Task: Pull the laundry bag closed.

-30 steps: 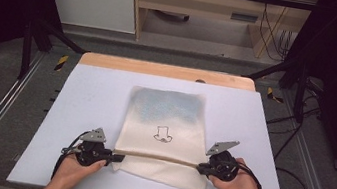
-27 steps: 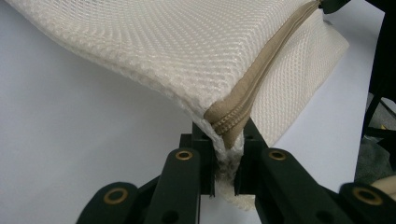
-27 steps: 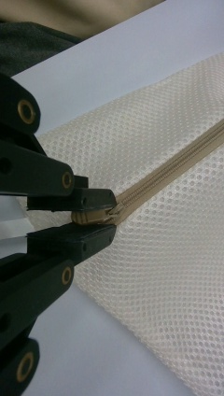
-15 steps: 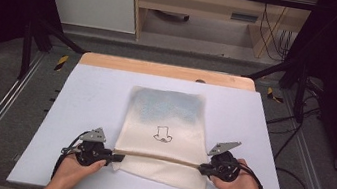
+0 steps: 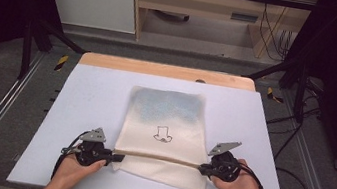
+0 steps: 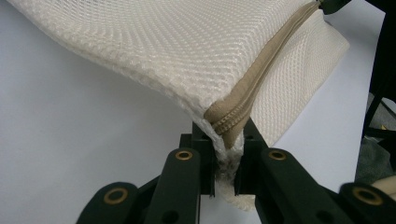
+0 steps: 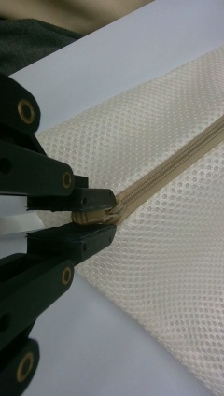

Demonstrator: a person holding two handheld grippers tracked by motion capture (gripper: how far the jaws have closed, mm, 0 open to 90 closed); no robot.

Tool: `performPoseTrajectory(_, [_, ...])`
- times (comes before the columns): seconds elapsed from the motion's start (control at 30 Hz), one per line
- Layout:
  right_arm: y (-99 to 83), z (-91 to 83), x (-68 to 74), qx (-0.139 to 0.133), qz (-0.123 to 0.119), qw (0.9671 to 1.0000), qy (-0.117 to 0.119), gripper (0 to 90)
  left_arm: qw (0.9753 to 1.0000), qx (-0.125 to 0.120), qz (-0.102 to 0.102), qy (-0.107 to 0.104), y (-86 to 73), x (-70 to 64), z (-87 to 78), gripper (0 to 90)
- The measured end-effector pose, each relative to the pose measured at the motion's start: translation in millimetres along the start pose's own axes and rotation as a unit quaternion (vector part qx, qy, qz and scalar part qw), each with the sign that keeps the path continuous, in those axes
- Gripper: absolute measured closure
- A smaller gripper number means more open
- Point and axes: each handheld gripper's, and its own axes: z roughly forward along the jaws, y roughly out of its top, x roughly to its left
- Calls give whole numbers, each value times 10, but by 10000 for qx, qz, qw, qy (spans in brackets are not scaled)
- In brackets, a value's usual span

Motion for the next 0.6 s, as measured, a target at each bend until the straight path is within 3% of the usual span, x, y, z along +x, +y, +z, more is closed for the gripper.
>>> performPoseTrajectory(0.6, [-16, -7, -14, 99, 40, 9999, -81, 820, 10000, -18, 4, 8, 4, 6, -13, 818])
